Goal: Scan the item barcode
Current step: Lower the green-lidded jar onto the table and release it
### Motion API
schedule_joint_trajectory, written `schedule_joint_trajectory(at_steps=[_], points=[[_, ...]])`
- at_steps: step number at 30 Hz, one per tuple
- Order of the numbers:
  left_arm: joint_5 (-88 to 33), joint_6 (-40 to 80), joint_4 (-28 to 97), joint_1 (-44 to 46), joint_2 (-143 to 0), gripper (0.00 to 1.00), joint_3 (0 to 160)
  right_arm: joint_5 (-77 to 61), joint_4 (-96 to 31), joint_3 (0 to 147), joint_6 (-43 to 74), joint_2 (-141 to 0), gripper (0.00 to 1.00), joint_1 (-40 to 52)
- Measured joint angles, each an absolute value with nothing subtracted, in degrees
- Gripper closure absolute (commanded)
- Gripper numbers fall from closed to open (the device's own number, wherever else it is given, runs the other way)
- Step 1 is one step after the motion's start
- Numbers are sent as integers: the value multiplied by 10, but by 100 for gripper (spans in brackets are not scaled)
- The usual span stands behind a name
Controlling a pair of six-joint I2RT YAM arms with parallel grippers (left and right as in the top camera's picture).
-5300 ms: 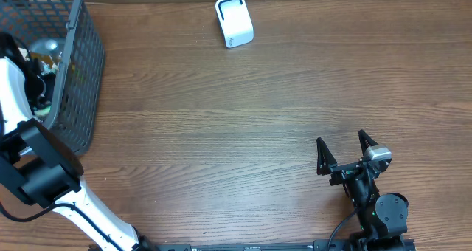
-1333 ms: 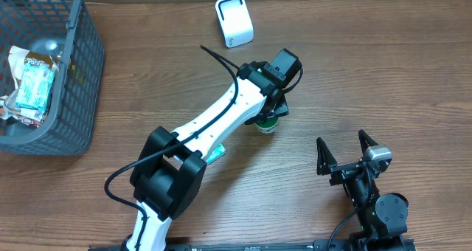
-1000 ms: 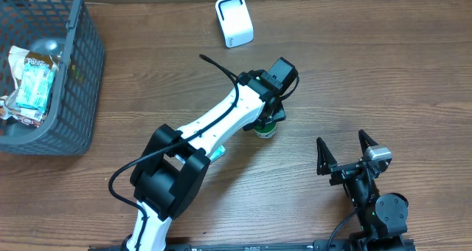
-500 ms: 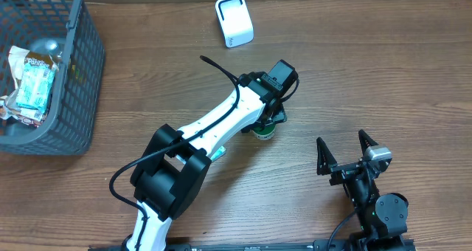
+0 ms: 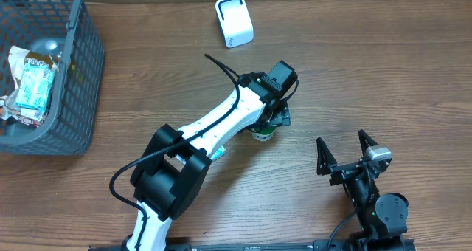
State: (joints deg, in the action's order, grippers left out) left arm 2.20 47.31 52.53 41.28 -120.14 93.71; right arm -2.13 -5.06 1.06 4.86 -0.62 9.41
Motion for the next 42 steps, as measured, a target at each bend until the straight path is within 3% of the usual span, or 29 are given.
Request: schedule_joint_trajectory(at_steps=[10,12,17,38,40,42], points=[[22,239,522,413,-1201,2,937,-21,-51,11,48,-6,0,94],[22,205,522,413,-1201,10,937,-22,-51,11,48,-6,0,94],[20,164,523,413,-1201,48,937,-21,-51,11,49,-6,0,94],[-15,202,479,437,-1201,42,938,-22,-51,11,49,-6,0,94],[-14,206,479,443,-1201,36,938,-21,-51,11,48,-6,0,94],[-14,205,479,447,-1201,21,938,-21,-51,11,49,-6,0,94]])
